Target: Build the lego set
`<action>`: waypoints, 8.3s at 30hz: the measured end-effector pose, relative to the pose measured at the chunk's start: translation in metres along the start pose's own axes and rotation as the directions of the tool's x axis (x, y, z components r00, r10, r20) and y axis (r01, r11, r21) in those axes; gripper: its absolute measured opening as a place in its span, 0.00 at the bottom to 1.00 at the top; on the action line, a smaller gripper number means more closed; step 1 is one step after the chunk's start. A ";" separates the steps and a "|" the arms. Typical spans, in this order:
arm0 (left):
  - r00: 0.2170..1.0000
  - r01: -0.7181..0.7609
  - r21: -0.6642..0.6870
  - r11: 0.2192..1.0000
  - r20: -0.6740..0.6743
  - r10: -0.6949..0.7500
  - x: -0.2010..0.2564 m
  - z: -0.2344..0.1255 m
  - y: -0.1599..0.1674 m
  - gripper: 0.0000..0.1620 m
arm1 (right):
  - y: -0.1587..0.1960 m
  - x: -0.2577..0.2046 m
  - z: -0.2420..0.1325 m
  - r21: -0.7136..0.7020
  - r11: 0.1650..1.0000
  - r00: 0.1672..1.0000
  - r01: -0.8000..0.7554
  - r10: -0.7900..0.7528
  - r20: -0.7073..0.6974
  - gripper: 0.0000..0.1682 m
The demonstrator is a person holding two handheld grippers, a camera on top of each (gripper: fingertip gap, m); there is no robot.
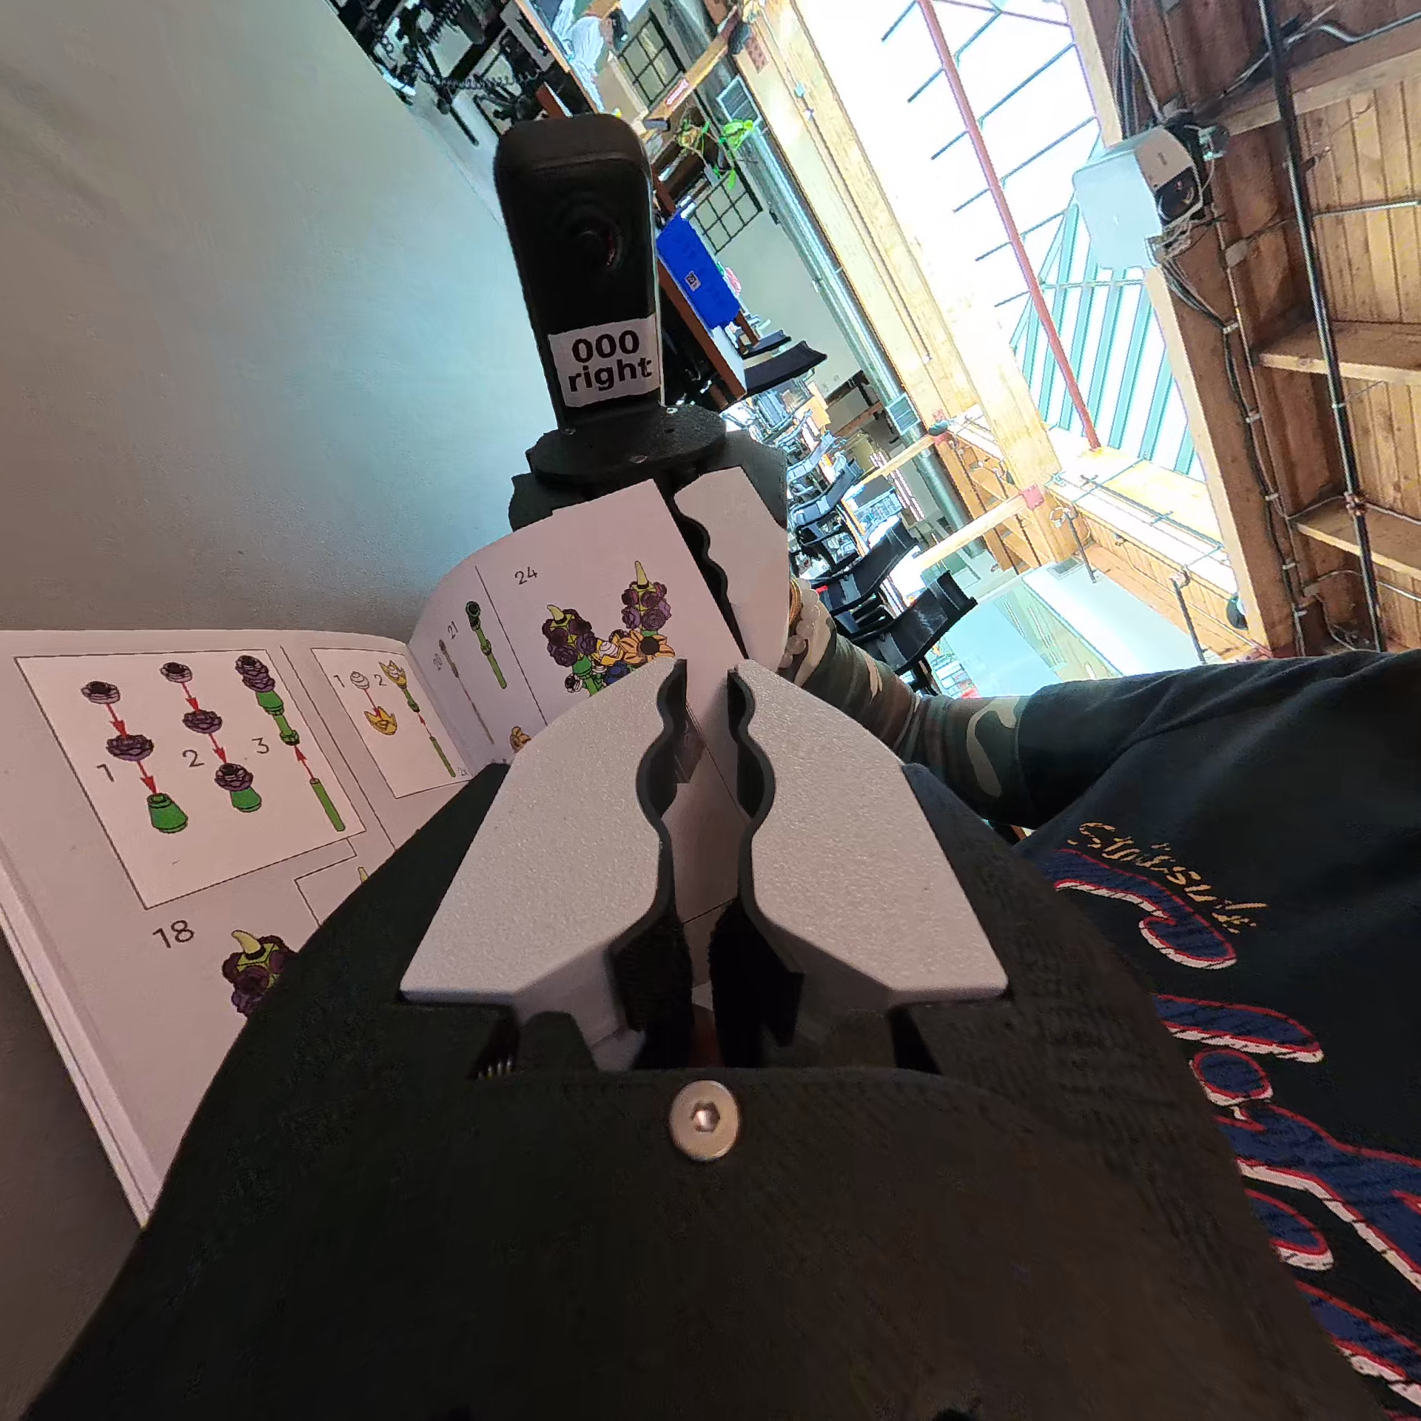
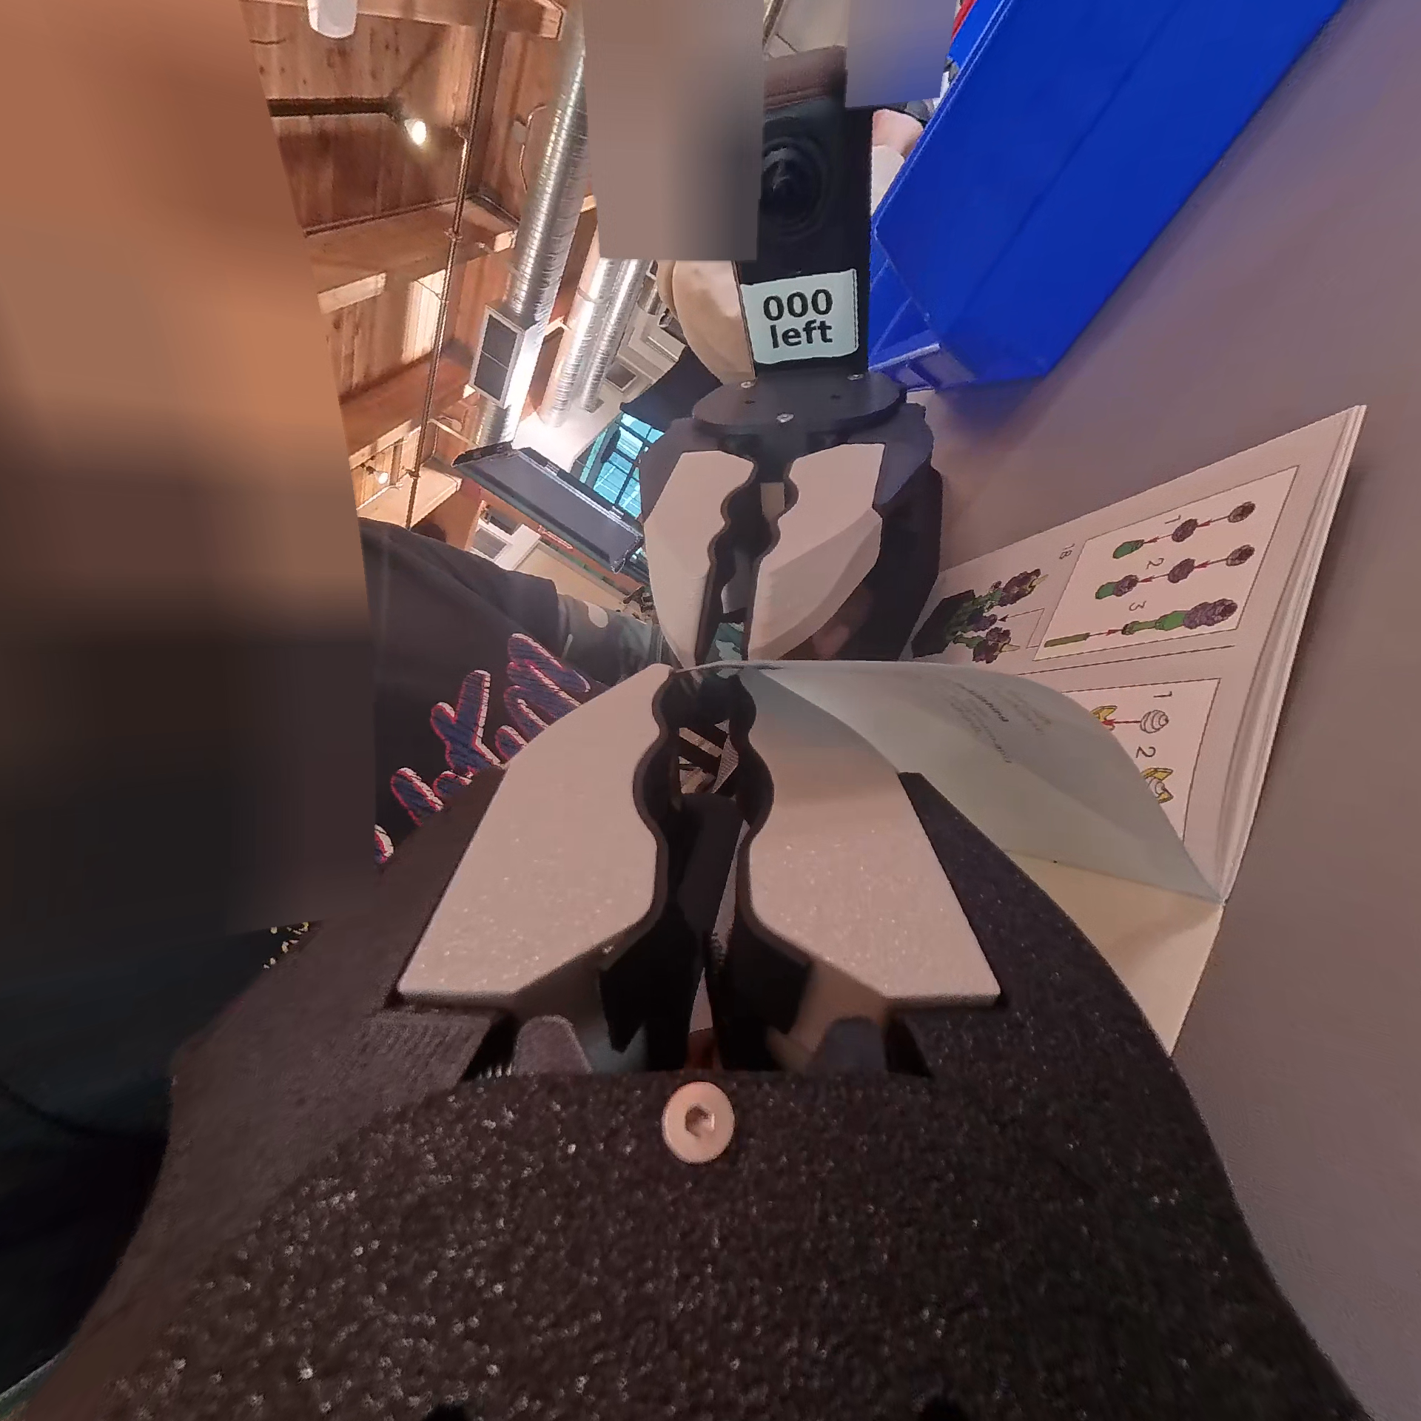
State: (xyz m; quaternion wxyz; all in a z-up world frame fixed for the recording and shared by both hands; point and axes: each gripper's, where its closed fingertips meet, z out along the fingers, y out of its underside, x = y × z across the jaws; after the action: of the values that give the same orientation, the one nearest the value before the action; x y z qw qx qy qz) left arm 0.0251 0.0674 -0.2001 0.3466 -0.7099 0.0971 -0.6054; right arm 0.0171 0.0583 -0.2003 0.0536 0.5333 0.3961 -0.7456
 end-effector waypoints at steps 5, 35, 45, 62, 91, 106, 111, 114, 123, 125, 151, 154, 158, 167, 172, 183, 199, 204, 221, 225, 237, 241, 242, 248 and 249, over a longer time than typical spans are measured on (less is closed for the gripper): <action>1.000 0.009 -0.001 1.000 -0.007 -0.009 0.000 0.000 0.000 0.06 | 0.000 0.000 0.000 -0.001 1.000 1.000 0.007 -0.007 -0.003 0.07; 0.972 -0.160 -0.126 0.979 0.150 0.179 -0.002 -0.010 0.009 0.22 | 0.003 0.006 0.001 -0.015 1.000 0.999 0.001 -0.001 -0.039 0.00; 0.902 -0.244 -0.218 0.945 0.307 0.303 -0.011 -0.028 0.012 0.30 | 0.003 0.006 0.002 -0.020 1.000 0.999 0.000 -0.001 -0.043 0.00; 0.880 -0.279 -0.084 0.957 0.376 0.289 -0.019 -0.052 -0.004 0.00 | -0.002 -0.006 -0.001 -0.006 0.993 0.992 0.114 -0.114 -0.047 0.02; 0.804 -0.392 -0.066 0.917 0.460 0.377 -0.008 -0.024 0.000 0.00 | 0.021 0.046 -0.013 -0.628 0.747 0.357 0.217 -0.659 -0.662 0.04; 0.701 -0.468 -0.368 0.804 0.400 0.591 -0.004 -0.020 0.049 0.32 | 0.043 0.069 -0.020 -0.675 0.721 0.379 0.157 -0.675 -0.633 0.04; 0.700 -0.447 -0.388 0.806 0.409 0.586 -0.001 -0.032 0.057 0.32 | 0.044 0.071 -0.021 -0.684 0.710 0.371 0.168 -0.689 -0.623 0.04; 0.686 -0.452 -0.395 0.800 0.420 0.594 -0.002 -0.035 0.057 0.32 | 0.043 0.071 -0.021 -0.676 0.717 0.375 0.173 -0.682 -0.628 0.04; 0.703 -0.443 -0.396 0.804 0.403 0.586 -0.002 -0.031 0.061 0.29 | 0.043 0.071 -0.021 -0.677 0.715 0.368 0.174 -0.685 -0.629 0.04; 0.707 -0.449 -0.388 0.805 0.396 0.586 0.000 -0.031 0.060 0.29 | 0.043 0.071 -0.021 -0.676 0.716 0.372 0.175 -0.684 -0.628 0.04; 0.262 -0.251 -0.684 0.685 0.633 0.728 -0.091 -0.067 0.009 0.32 | 0.038 0.070 -0.047 -0.821 0.423 0.458 0.383 -0.859 -0.229 0.02; 0.203 -0.214 -0.762 0.611 0.577 0.791 -0.091 -0.064 0.008 0.26 | 0.033 0.072 -0.057 -0.840 0.319 0.432 0.438 -0.895 -0.114 0.01; 0.267 -0.189 -0.822 0.537 0.484 0.834 -0.084 -0.053 0.026 0.05 | 0.020 0.079 -0.065 -0.859 0.257 0.382 0.443 -0.921 -0.078 0.01; 0.187 -0.167 -0.784 0.598 0.570 0.800 -0.078 -0.038 0.037 0.00 | -0.033 0.047 -0.008 -0.377 0.890 0.613 0.255 -0.450 -0.649 0.01; 0.151 -0.167 -0.802 0.574 0.554 0.819 -0.076 -0.035 0.039 0.00 | -0.031 0.059 -0.021 -0.303 0.948 0.638 0.098 -0.294 -0.712 0.01; 0.322 -0.257 -0.802 0.539 0.455 0.831 -0.062 -0.012 0.062 0.00 | -0.004 0.098 -0.055 -0.561 0.827 0.452 -0.028 -0.490 -0.745 0.02; 0.145 -0.396 -0.788 0.471 0.452 0.880 -0.053 -0.008 0.033 0.01 | 0.001 0.096 0.009 -0.198 0.959 0.848 -0.203 0.071 -0.526 0.00; 0.238 -0.284 -0.815 0.505 0.450 0.861 -0.075 -0.009 0.040 0.00 | 0.000 0.096 0.009 -0.169 0.967 0.862 -0.191 0.083 -0.499 0.00; 0.381 -0.337 -0.774 0.536 0.409 0.829 -0.075 -0.010 0.044 0.01 | -0.046 0.126 -0.006 -0.089 0.995 0.789 -0.043 -0.021 -0.614 0.00; 0.421 -0.354 -0.749 0.560 0.407 0.810 -0.075 -0.010 0.044 0.00 | -0.057 0.133 -0.016 -0.010 1.000 0.718 0.006 -0.012 -0.696 0.00; 0.562 -0.217 -0.643 0.735 0.533 0.632 -0.084 -0.056 0.030 0.04 | -0.063 0.135 -0.036 -0.006 0.994 0.593 0.105 -0.067 -0.803 0.01; 0.589 -0.198 -0.628 0.752 0.537 0.604 -0.085 -0.060 0.030 0.02 | -0.064 0.111 -0.017 -0.120 0.964 0.667 0.238 -0.252 -0.701 0.06; 0.579 -0.207 -0.639 0.741 0.530 0.619 -0.085 -0.060 0.030 0.02 | -0.054 0.099 -0.005 -0.225 0.934 0.698 0.277 -0.356 -0.621 0.07; 0.592 -0.224 -0.637 0.738 0.513 0.622 -0.088 -0.061 0.025 0.01 | -0.015 0.105 -0.002 -0.651 0.613 0.423 0.447 -0.786 -0.450 0.19; 0.600 -0.227 -0.630 0.743 0.510 0.616 -0.089 -0.061 0.024 0.01 | -0.015 0.105 -0.002 -0.670 0.586 0.378 0.456 -0.809 -0.450 0.19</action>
State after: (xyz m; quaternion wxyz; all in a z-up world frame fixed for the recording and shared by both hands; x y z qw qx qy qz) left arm -0.0470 0.0763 -0.2837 0.2967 -0.8998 0.2863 -0.1426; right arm -0.0332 0.1060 -0.2807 -0.2881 0.5501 0.7162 -0.3186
